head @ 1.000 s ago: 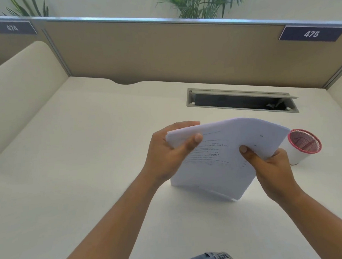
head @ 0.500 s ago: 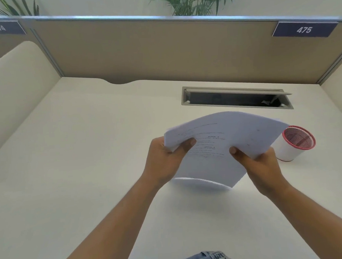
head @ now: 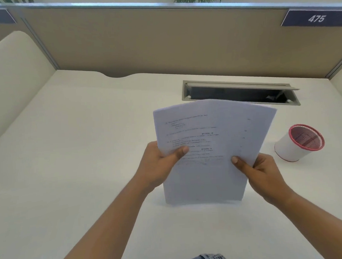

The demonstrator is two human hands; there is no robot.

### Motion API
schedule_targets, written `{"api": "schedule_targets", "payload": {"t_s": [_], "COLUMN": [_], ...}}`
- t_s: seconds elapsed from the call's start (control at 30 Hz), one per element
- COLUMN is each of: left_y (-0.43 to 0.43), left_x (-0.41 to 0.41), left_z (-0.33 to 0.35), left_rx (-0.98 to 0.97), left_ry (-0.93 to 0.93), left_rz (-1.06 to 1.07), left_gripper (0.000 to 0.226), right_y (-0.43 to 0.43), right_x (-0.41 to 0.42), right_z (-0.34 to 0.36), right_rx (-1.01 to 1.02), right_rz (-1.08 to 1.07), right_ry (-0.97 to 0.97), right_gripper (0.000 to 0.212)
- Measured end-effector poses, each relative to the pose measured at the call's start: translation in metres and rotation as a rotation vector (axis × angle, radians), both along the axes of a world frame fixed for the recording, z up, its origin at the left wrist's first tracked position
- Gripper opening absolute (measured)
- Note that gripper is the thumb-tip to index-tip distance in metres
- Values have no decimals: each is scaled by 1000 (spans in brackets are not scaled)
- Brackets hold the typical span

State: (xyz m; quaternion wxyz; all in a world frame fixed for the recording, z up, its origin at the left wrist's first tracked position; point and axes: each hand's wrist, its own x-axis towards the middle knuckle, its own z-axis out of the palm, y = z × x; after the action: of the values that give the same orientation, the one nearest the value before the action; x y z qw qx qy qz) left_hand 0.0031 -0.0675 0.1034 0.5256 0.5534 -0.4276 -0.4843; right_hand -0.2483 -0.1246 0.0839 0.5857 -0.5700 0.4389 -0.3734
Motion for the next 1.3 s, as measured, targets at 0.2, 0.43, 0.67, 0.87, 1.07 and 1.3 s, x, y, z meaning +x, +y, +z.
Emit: {"api": "schedule_targets", "payload": {"t_s": [0.2, 0.43, 0.67, 0.87, 1.07, 1.3], "left_y": [1, -2, -18, -24, -26, -26], "left_x": [12, 26, 28, 26, 27, 24], "left_z": [-38, -87, -107, -114, -118, -116], "left_rx": [100, 197, 277, 291, 305, 276], "left_ry": [196, 104, 119, 133, 149, 156], "left_rz": [231, 198, 206, 207, 221, 257], "left_gripper": [15, 11, 10, 11, 7, 10], "right_y": [9, -51, -144, -179, -182, -150], "right_x": [-5, 7, 50, 70, 75, 97], "right_z": [-42, -59, -61, -75, -58, -8], "right_rx": [330, -15, -271, -352, -341, 12], "right_rz": [210, -176, 196, 338, 213, 225], "right_ry": [135, 575, 994, 1130, 814, 176], "right_gripper": [45, 19, 55, 45, 33, 41]}}
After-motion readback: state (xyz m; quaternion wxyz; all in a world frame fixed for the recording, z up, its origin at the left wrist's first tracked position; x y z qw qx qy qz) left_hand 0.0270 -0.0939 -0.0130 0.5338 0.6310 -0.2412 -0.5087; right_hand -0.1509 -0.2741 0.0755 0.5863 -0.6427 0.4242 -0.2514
